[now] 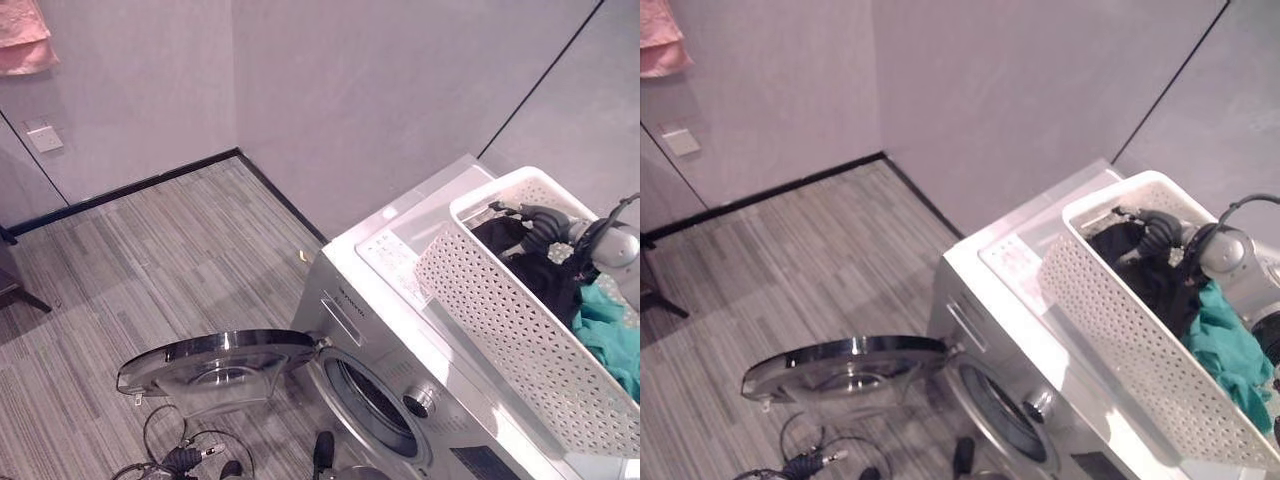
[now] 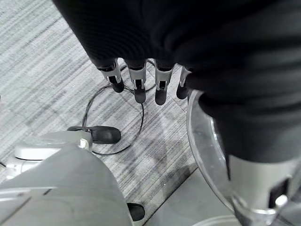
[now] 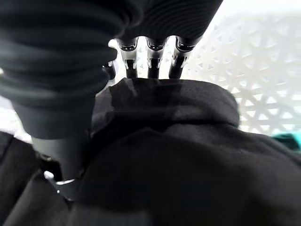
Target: Grab the laundry basket,head to the washer,open it,put in the laundry and shut it.
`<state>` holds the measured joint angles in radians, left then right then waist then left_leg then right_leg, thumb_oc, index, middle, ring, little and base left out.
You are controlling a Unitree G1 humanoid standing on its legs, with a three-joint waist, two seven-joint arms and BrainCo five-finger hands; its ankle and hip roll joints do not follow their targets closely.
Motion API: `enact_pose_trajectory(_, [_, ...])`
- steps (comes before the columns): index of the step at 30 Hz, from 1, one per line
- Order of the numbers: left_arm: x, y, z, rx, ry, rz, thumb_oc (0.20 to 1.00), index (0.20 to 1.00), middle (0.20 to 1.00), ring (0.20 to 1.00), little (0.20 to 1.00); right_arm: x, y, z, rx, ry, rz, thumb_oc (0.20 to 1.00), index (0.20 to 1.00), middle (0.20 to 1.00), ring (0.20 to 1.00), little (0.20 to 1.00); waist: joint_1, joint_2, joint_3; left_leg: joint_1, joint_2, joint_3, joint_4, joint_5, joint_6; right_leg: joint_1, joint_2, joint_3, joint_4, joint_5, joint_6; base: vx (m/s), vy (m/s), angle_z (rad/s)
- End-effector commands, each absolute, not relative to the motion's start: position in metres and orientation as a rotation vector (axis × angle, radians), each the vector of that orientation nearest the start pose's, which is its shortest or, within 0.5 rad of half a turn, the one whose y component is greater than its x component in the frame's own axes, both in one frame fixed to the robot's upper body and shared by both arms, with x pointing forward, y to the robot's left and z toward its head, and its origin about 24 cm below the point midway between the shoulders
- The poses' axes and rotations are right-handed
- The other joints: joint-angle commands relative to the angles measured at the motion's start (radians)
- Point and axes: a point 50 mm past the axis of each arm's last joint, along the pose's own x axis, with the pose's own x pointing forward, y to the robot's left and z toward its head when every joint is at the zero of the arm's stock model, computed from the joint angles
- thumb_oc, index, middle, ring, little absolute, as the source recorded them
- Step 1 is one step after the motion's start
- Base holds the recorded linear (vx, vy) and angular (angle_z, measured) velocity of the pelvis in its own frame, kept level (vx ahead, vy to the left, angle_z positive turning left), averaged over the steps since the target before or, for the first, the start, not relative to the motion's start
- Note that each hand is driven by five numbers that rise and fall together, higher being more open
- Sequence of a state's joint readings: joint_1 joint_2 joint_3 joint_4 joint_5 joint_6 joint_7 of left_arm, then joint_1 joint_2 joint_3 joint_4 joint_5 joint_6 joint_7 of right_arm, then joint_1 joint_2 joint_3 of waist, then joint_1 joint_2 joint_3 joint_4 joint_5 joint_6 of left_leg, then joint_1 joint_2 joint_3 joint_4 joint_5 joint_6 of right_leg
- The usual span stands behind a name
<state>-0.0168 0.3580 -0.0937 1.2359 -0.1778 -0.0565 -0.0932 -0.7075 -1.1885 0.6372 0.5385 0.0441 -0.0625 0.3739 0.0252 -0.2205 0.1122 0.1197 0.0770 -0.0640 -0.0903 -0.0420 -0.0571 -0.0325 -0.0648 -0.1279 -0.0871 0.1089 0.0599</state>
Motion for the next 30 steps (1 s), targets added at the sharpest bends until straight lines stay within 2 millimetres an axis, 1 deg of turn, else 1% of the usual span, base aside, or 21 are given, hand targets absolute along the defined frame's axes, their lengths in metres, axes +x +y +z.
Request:
enact_pose_trajectory(1, [0.103,0.289,-0.141,0.215,1.154,0.146,1.0,1.0,1.0,1.0,1.0,0.318,-0.337,0.152,-1.267,0.44,0.316,1.0,1.0,1.0,1.0,1.0,0.027,-0.03,0.0,0.029,0.009,0.095,0.019,-0.104,0.034,-0.006,-0.023,-0.005,0.004,-0.035,0.072,-0.01,-0.008,-0.05])
enact_pose_trajectory(3, [0.103,0.291,-0.14,0.222,1.157,0.146,1.0,1.0,1.0,1.0,1.0,0.316,-0.336,0.147,-1.268,0.46,0.341,1.0,1.0,1.0,1.0,1.0,0.028,-0.039,0.001,0.03,0.01,0.096,0.019,-0.105,0.033,-0.006,-0.022,-0.006,0.005,-0.033,0.073,-0.01,-0.006,-0.06])
enact_pose_trajectory(4, [0.102,0.293,-0.14,0.223,1.159,0.149,1.0,1.0,1.0,1.0,1.0,0.314,-0.338,0.147,-1.267,0.466,0.341,1.0,1.0,1.0,1.0,1.0,0.028,-0.043,0.0,0.031,0.01,0.097,0.019,-0.105,0.033,-0.005,-0.022,-0.007,0.005,-0.032,0.074,-0.01,-0.004,-0.04])
enact_pose_trajectory(5, [0.097,0.297,-0.139,0.22,1.17,0.165,1.0,1.0,1.0,1.0,1.0,0.311,-0.342,0.147,-1.264,0.476,0.339,1.0,1.0,1.0,1.0,1.0,0.028,-0.055,-0.001,0.035,0.011,0.102,0.018,-0.106,0.032,-0.005,-0.022,-0.007,0.005,-0.029,0.076,0.0,0.0,0.0])
enact_pose_trajectory(6, [0.097,0.297,-0.139,0.22,1.17,0.165,1.0,1.0,1.0,1.0,1.0,0.311,-0.342,0.147,-1.264,0.476,0.339,1.0,1.0,1.0,1.0,1.0,0.028,-0.055,-0.001,0.035,0.011,0.102,0.018,-0.106,0.032,-0.005,-0.022,-0.006,0.005,-0.029,0.076,-0.01,-0.009,-0.03])
enact_pose_trajectory(7, [0.094,0.3,-0.139,0.221,1.178,0.179,1.0,1.0,1.0,1.0,1.0,0.308,-0.345,0.147,-1.259,0.485,0.334,1.0,1.0,1.0,1.0,1.0,0.025,-0.065,-0.002,0.039,0.013,0.107,0.016,-0.107,0.032,-0.005,-0.02,-0.002,0.005,-0.026,0.078,0.0,-0.007,-0.04])
enact_pose_trajectory(11, [0.091,0.305,-0.138,0.219,1.185,0.193,1.0,1.0,1.0,1.0,1.0,0.306,-0.346,0.145,-1.255,0.494,0.339,1.0,1.0,1.0,1.0,1.0,0.027,-0.074,-0.002,0.047,0.013,0.115,0.017,-0.111,0.033,-0.003,-0.018,0.007,0.005,-0.024,0.08,0.0,-0.003,-0.03])
enact_pose_trajectory(13, [0.09,0.307,-0.137,0.217,1.185,0.203,1.0,1.0,1.0,1.0,1.0,0.306,-0.343,0.138,-1.249,0.504,0.361,1.0,1.0,1.0,1.0,1.0,0.03,-0.078,-0.002,0.053,0.013,0.122,0.019,-0.116,0.036,-0.004,-0.016,0.015,0.007,-0.022,0.081,0.0,0.0,0.0])
enact_pose_trajectory(17, [0.096,0.304,-0.136,0.212,1.163,0.196,1.0,1.0,1.0,1.0,1.0,0.304,-0.333,0.126,-1.22,0.507,0.417,1.0,1.0,1.0,1.0,1.0,0.033,-0.078,0.005,0.055,0.011,0.123,0.018,-0.118,0.038,-0.003,-0.016,0.015,0.005,-0.02,0.083,-0.01,-0.005,-0.03])
enact_pose_trajectory(18, [0.099,0.302,-0.137,0.211,1.153,0.185,1.0,1.0,1.0,1.0,1.0,0.302,-0.33,0.119,-1.206,0.516,0.439,1.0,1.0,1.0,1.0,1.0,0.035,-0.075,0.011,0.053,0.01,0.12,0.018,-0.117,0.038,-0.005,-0.018,0.012,0.004,-0.02,0.082,0.0,0.0,0.0])
enact_pose_trajectory(19, [0.099,0.302,-0.137,0.212,1.153,0.185,1.0,1.0,1.0,1.0,1.0,0.302,-0.331,0.119,-1.206,0.517,0.439,1.0,1.0,1.0,1.0,1.0,0.035,-0.075,0.011,0.053,0.01,0.12,0.018,-0.117,0.038,-0.005,-0.018,0.012,0.004,-0.02,0.082,0.0,0.0,0.0])
enact_pose_trajectory(21, [0.104,0.3,-0.136,0.224,1.141,0.167,1.0,1.0,1.0,1.0,1.0,0.299,-0.325,0.106,-1.203,0.538,0.478,1.0,1.0,1.0,1.0,1.0,0.039,-0.067,0.023,0.045,0.008,0.11,0.019,-0.115,0.039,-0.008,-0.021,0.002,0.005,-0.021,0.082,0.0,0.0,0.0])
enact_pose_trajectory(22, [0.104,0.3,-0.136,0.224,1.141,0.167,1.0,1.0,1.0,1.0,1.0,0.299,-0.325,0.106,-1.203,0.538,0.478,1.0,1.0,1.0,1.0,1.0,0.038,-0.067,0.023,0.045,0.008,0.11,0.019,-0.115,0.039,-0.007,-0.021,0.001,0.005,-0.021,0.082,0.0,0.0,0.0])
enact_pose_trajectory(23, [0.106,0.297,-0.137,0.226,1.137,0.157,1.0,1.0,1.0,1.0,1.0,0.3,-0.321,0.097,-1.213,0.546,0.483,1.0,1.0,1.0,1.0,1.0,0.044,-0.055,0.035,0.039,0.006,0.103,0.02,-0.114,0.041,-0.009,-0.024,-0.003,0.005,-0.022,0.082,-0.01,0.004,0.03])
enact_pose_trajectory(24, [0.106,0.297,-0.137,0.226,1.137,0.157,1.0,1.0,1.0,1.0,1.0,0.3,-0.321,0.097,-1.213,0.546,0.483,1.0,1.0,1.0,1.0,1.0,0.044,-0.056,0.035,0.039,0.006,0.103,0.02,-0.114,0.041,-0.009,-0.024,-0.003,0.005,-0.022,0.082,0.0,0.0,0.0])
enact_pose_trajectory(25, [0.105,0.296,-0.137,0.225,1.139,0.157,1.0,1.0,1.0,1.0,1.0,0.3,-0.32,0.093,-1.209,0.546,0.476,0.824,0.824,0.824,0.824,0.824,0.045,-0.052,0.039,0.036,0.006,0.1,0.021,-0.114,0.042,-0.01,-0.025,-0.005,0.005,-0.023,0.081,0.0,0.0,0.0])
enact_pose_trajectory(26, [0.106,0.295,-0.137,0.221,1.138,0.159,1.0,1.0,1.0,1.0,1.0,0.302,-0.319,0.088,-1.208,0.549,0.458,0.476,0.476,0.476,0.476,0.476,0.048,-0.046,0.046,0.031,0.004,0.097,0.023,-0.112,0.042,-0.013,-0.026,-0.005,0.005,-0.022,0.081,0.0,0.0,0.0])
enact_pose_trajectory(27, [0.108,0.294,-0.137,0.227,1.138,0.161,1.0,1.0,1.0,1.0,1.0,0.303,-0.318,0.079,-1.208,0.561,0.443,0.2,0.2,0.2,0.2,0.2,0.051,-0.039,0.057,0.021,0.003,0.09,0.026,-0.11,0.044,-0.016,-0.027,-0.009,0.005,-0.023,0.08,0.0,0.0,0.0])
enact_pose_trajectory(28, [0.108,0.294,-0.137,0.227,1.138,0.161,1.0,1.0,1.0,1.0,1.0,0.303,-0.318,0.079,-1.208,0.561,0.443,0.2,0.2,0.2,0.2,0.2,0.051,-0.039,0.057,0.021,0.003,0.09,0.026,-0.11,0.044,-0.016,-0.028,-0.01,0.005,-0.023,0.079,0.0,0.0,0.0])
enact_pose_trajectory(29, [0.108,0.295,-0.137,0.234,1.139,0.163,1.0,1.0,1.0,1.0,1.0,0.302,-0.318,0.074,-1.212,0.574,0.446,0.238,0.238,0.238,0.238,0.238,0.052,-0.037,0.061,0.014,0.002,0.086,0.028,-0.109,0.044,-0.018,-0.029,-0.013,0.005,-0.024,0.079,-0.01,-0.017,0.04])
enact_pose_trajectory(30, [0.107,0.296,-0.137,0.242,1.146,0.165,1.0,1.0,1.0,1.0,1.0,0.3,-0.318,0.068,-1.22,0.592,0.449,0.219,0.219,0.219,0.219,0.219,0.055,-0.036,0.065,0.008,0.001,0.078,0.028,-0.107,0.044,-0.018,-0.031,-0.02,0.004,-0.025,0.078,-0.01,-0.017,0.05])
